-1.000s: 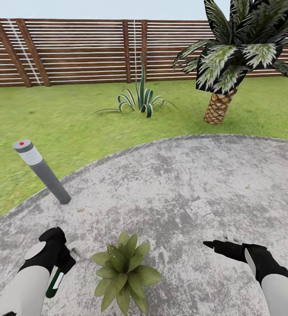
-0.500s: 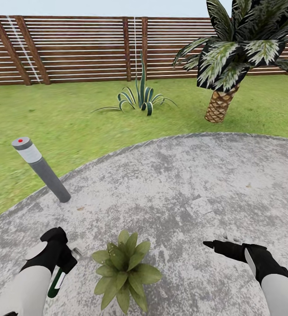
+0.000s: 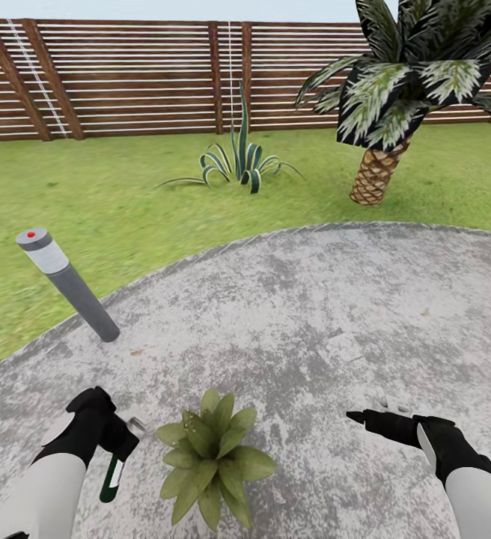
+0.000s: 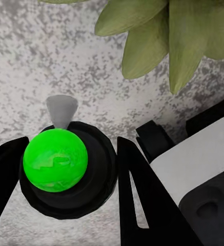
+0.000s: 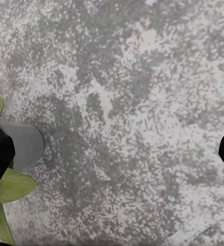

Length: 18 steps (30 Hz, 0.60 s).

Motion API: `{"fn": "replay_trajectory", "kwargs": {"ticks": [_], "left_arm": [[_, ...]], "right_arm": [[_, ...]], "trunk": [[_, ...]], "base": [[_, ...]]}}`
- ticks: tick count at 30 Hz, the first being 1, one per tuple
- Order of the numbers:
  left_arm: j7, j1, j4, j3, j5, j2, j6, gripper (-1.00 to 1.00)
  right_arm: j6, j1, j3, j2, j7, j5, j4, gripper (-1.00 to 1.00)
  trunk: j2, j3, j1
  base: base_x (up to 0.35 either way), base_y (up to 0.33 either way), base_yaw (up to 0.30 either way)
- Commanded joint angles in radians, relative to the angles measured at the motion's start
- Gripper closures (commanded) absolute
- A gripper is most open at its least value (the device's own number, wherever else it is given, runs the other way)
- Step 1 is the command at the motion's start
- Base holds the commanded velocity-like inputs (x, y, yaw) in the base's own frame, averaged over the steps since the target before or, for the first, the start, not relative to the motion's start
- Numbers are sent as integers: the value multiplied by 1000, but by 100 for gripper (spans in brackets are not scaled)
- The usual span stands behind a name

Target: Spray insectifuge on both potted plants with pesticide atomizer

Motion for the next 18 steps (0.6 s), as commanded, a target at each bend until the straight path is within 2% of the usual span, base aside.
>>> {"fn": "replay_trajectory", "kwargs": {"ticks": [1,3,5,6,7,10,13,14,16,18], "left_arm": [[-7,-1,-1,2,-5,1,7,100],[22,-1,0,2,-4,3,7,100],[93,-1,1,2,-3,3,8,100],[151,-1,3,2,0,2,8,100],[176,-1,5,3,0,1,8,100],[211,-1,24,10,1,0,7,100],[219,-1,39,17,53,-4,5,100],[221,-1,41,16,88,-6,0,100],[222,-1,51,16,128,-7,-30,100],[223,-1,94,16,145,-8,-71,100]], "right_arm": [[5,-1,-8,1,9,10,-1,-100],[5,-1,-8,1,9,10,-1,-100],[4,-1,-8,1,9,10,-1,-100],[4,-1,-8,1,9,10,-1,-100],[4,-1,-8,1,9,10,-1,-100],[4,-1,-8,1,9,10,-1,-100],[4,-1,-8,1,9,10,-1,-100],[4,-1,-8,1,9,10,-1,-100],[4,-1,-8,1,9,10,-1,-100],[4,-1,-8,1,9,10,-1,-100]], "trunk": [[0,-1,0],[0,-1,0],[0,-1,0],[0,-1,0],[0,-1,0],[0,-1,0],[0,-1,0],[0,-1,0],[0,-1,0],[0,-1,0]], "base": [[0,0,0],[0,0,0],[0,0,0],[0,0,0],[0,0,0],[0,0,0],[0,0,0],[0,0,0],[0,0,0],[0,0,0]]}}
